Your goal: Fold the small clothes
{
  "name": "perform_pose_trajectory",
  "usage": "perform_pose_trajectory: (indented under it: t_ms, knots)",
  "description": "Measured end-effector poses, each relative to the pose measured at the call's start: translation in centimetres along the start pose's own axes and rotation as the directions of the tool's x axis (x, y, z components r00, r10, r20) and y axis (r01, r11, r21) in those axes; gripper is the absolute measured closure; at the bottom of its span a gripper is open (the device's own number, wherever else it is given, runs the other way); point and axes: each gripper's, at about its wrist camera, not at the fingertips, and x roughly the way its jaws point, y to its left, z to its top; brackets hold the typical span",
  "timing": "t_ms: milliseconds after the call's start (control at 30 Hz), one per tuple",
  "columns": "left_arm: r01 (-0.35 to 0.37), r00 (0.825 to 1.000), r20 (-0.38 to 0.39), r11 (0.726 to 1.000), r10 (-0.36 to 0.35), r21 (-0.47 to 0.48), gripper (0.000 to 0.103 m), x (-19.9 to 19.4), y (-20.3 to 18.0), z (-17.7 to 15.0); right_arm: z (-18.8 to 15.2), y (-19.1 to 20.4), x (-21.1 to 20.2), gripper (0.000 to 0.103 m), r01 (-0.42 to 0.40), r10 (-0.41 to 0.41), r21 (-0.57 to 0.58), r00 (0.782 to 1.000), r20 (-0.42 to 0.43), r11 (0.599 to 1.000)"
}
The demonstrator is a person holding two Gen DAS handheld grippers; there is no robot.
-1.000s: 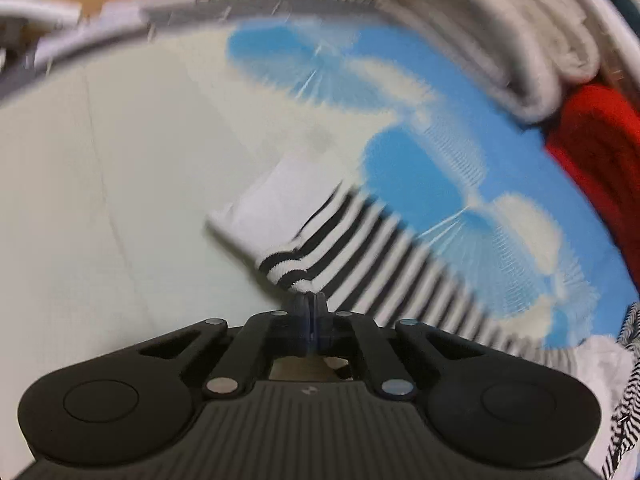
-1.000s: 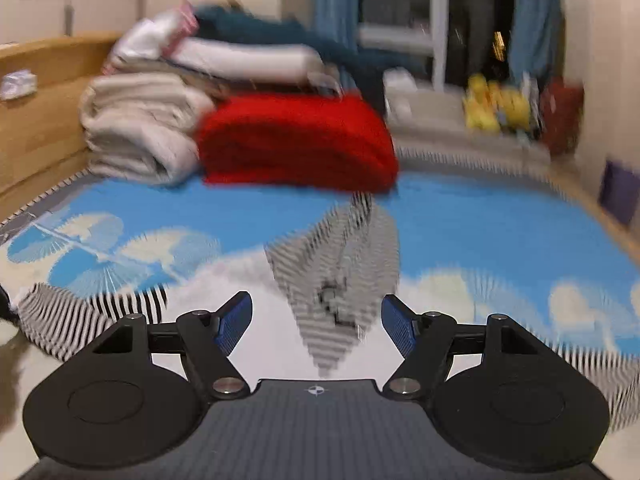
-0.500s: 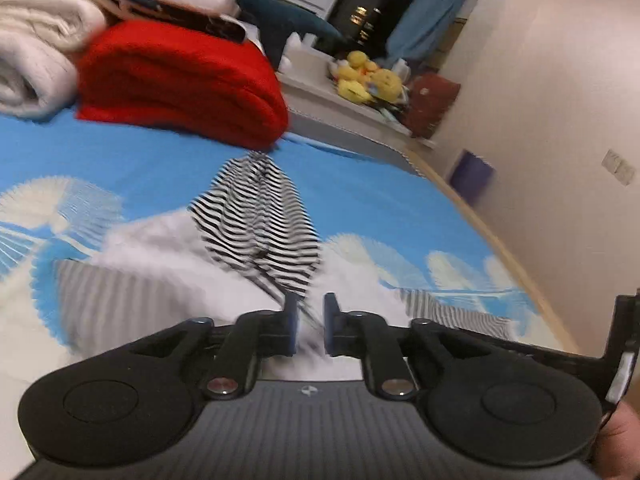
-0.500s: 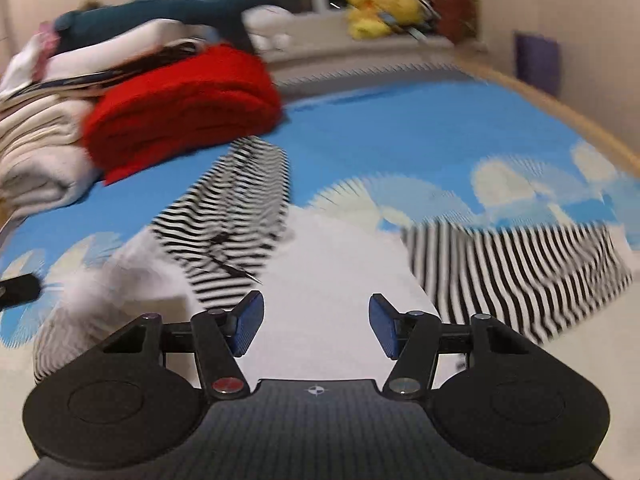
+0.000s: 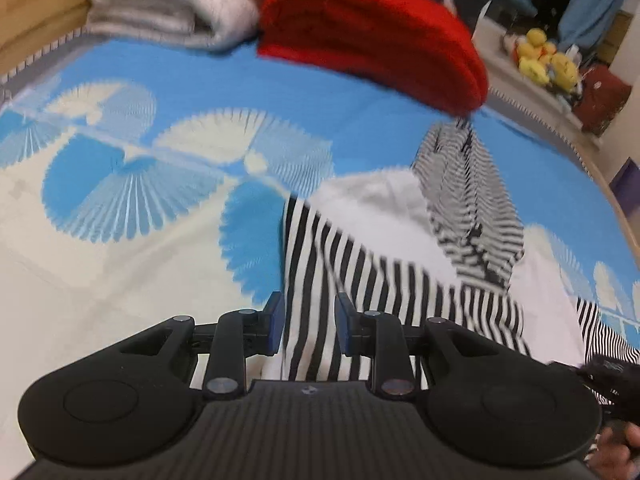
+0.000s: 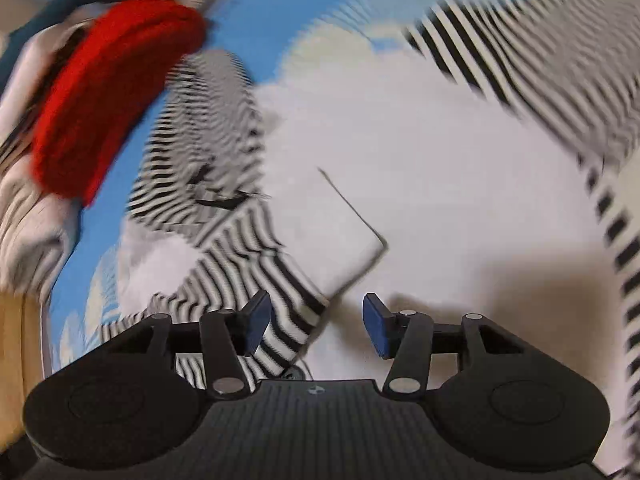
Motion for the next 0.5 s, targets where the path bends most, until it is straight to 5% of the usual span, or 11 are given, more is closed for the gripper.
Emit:
perform_pose_trajectory:
  t_ms: [133,200,233,333,433,500]
  knots:
    - [0.02,0.998,-0.064,1.0,-0.021,-0.009,0.074,1.7,0.0,-0.5,0.4,-1.2,1.9,0.056,0.039,-0.039,0.106,0.999,0.003,0.994]
    - [0.057,0.994,-0.09,0.998,-0.056,0.015,0.074,2.6,-0.9,-1.0,0.8,-0.6,1.5,0.095,0.026,-0.03,0.073,0.997,0.064,0.997]
    - [0.077,0.992,-0.098,0.996,-0.073,0.039,0.074,2.8,-1.4,-1.2,0.9,-0.2,1.1,0.101,0.003,-0.008,0.052,0.995,0.101,0.999]
    - [0.079,0.985,-0.163,0.99,-0.059,0.12,0.074,4.7,-2.1,-2.4,1.0,1.0,-2.5,0.101,-0.149,0.141,0.01,0.955,0.26,0.989]
    - [-0.036,0.967,-0.239,0.979,0.085,0.203,0.072,7.1,-1.6,-3.8,0.3,2.1,-6.7,0.101,-0.18,0.2,-0.087,0.875,0.44,0.98]
    - [-0.042,0.966,-0.243,0.979,0.091,0.201,0.071,7.1,-1.2,-4.0,0.1,1.2,-6.3,0.101,-0.075,0.083,-0.036,0.902,0.424,0.997]
